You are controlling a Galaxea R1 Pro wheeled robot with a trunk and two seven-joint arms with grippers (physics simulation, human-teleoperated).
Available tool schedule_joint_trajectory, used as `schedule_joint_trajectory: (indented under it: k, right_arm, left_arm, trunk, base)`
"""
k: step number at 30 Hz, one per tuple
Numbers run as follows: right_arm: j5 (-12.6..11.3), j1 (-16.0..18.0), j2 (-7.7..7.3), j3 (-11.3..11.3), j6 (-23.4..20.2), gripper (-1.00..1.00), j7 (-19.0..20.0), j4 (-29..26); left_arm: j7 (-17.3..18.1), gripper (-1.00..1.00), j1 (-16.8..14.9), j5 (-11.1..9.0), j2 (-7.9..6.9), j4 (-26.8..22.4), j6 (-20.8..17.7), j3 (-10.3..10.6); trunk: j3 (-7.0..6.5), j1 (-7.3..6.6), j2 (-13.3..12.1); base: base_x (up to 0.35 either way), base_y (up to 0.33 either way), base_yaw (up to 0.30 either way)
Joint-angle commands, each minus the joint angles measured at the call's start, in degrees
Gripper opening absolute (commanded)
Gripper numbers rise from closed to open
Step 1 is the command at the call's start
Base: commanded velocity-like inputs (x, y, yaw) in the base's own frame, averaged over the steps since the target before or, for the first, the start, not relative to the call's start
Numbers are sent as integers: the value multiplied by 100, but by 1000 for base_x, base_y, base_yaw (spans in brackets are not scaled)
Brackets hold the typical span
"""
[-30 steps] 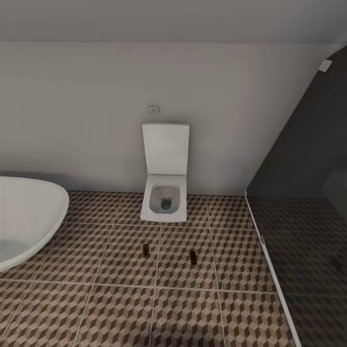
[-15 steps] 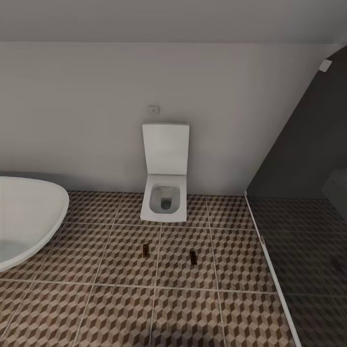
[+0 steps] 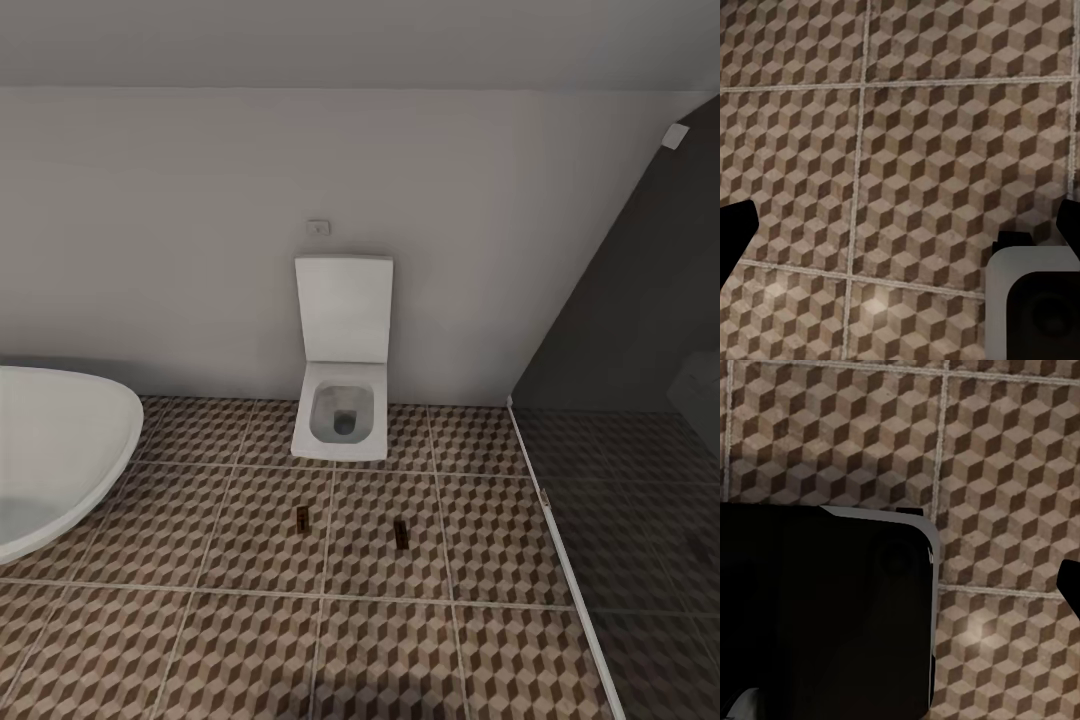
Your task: Take the four mousetraps from the cabinet in the bathroom and place them on the bathroom floor. Make sure all four end up on the same floor surface, and ensure that at least two of them are either under or directly next to the same bathroom sink.
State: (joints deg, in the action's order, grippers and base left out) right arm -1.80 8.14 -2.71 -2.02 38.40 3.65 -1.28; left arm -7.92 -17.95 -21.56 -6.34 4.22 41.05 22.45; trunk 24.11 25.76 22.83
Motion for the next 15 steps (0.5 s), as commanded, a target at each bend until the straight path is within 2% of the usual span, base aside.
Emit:
schedule_joint_trajectory:
  k: [1,15]
  right_arm:
    - [-22,3,-2,-17,19,100,22,5]
    - [-22,3,-2,-17,19,100,22,3]
  left_arm:
    - [-25,100,-7,-15,3,18,25,49]
    - [-25,100,-7,-15,3,18,25,49]
  trunk:
    - [8,3,9]
    - [8,3,9]
  base:
    - [0,0,0]
    - [0,0,0]
